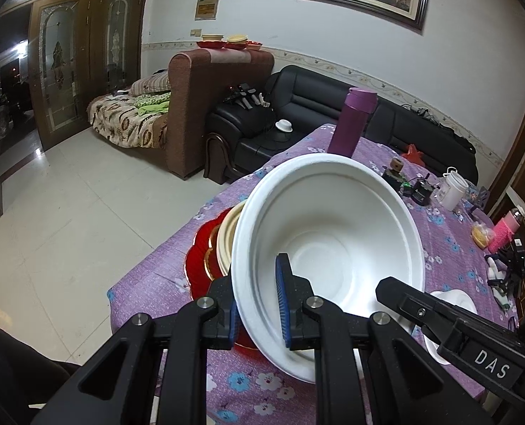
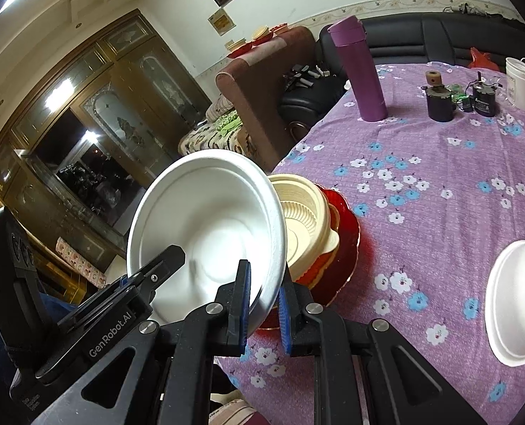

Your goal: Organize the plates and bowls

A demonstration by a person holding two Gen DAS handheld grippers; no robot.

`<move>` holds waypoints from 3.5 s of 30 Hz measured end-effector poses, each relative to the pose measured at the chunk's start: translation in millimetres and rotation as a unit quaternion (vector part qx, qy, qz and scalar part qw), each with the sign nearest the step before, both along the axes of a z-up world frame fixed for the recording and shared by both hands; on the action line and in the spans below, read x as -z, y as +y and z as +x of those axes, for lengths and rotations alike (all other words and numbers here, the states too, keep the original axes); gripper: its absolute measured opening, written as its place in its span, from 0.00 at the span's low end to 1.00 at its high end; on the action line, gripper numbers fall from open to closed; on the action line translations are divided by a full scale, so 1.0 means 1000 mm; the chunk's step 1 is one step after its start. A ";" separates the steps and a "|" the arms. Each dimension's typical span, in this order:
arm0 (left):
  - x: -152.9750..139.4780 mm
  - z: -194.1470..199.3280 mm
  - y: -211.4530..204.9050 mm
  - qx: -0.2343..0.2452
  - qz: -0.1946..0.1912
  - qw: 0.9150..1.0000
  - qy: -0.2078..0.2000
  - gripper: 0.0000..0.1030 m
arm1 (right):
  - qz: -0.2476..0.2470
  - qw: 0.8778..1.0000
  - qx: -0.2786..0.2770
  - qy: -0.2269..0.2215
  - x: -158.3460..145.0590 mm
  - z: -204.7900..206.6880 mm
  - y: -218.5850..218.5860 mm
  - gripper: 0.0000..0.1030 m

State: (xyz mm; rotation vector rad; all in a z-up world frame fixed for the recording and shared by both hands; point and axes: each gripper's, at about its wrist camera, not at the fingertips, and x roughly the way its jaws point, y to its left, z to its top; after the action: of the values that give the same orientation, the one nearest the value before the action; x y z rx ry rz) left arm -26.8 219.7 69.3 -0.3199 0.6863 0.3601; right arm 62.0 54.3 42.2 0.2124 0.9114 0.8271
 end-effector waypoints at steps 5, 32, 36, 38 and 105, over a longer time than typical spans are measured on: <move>0.005 0.009 0.009 -0.008 -0.005 1.000 0.005 0.15 | -0.004 1.000 -0.005 0.005 0.004 0.009 0.011 0.16; 0.037 0.076 0.031 -0.021 0.019 0.998 0.062 0.27 | -0.050 0.998 0.000 0.025 0.033 0.061 0.055 0.18; 0.037 0.076 0.027 -0.020 0.018 0.998 0.059 0.40 | -0.047 0.998 -0.003 0.030 0.037 0.063 0.056 0.19; 0.035 0.074 0.027 -0.022 0.016 0.998 0.054 0.41 | -0.043 0.999 -0.003 0.033 0.038 0.064 0.056 0.19; 0.116 0.113 -0.218 0.188 0.082 0.970 0.132 0.74 | 0.063 0.940 0.301 0.148 0.114 0.078 -0.308 0.90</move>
State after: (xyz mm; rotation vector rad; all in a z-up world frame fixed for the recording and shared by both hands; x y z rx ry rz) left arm 86.5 1.3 -46.6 0.0211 0.9536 0.0957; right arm 140.2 -253.6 -71.5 0.7064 0.9970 0.2827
